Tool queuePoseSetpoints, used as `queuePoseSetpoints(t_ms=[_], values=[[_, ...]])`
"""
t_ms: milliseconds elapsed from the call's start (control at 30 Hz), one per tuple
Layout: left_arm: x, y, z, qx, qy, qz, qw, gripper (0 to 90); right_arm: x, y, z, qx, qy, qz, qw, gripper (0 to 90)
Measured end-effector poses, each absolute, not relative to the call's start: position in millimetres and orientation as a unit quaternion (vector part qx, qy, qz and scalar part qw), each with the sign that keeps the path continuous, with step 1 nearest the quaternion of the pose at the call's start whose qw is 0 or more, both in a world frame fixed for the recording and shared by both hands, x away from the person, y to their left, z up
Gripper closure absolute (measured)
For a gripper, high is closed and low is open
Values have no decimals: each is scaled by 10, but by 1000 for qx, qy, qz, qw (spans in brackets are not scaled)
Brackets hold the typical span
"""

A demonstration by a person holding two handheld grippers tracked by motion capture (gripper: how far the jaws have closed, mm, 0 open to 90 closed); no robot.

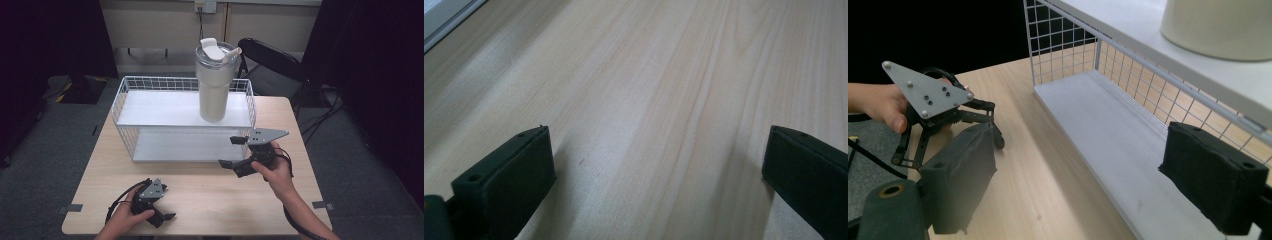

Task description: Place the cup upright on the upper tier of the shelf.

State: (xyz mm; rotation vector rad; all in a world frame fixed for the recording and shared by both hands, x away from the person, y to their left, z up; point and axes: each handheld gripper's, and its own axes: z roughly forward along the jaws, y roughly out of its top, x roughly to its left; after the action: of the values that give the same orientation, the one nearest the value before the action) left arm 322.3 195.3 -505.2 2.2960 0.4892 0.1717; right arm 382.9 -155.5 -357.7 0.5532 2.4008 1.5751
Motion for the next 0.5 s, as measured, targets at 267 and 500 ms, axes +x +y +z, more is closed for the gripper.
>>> queuePoseSetpoints(t_ms=[267, 500], values=[[3222, 1953, -5052, 901, 192, 67, 384, 0, 3783, -1626, -3693, 188, 819, 533, 101, 131], [3223, 1953, -5052, 901, 192, 68, 384, 0, 3760, -1682, -3807, 192, 821, 529, 97, 131]])
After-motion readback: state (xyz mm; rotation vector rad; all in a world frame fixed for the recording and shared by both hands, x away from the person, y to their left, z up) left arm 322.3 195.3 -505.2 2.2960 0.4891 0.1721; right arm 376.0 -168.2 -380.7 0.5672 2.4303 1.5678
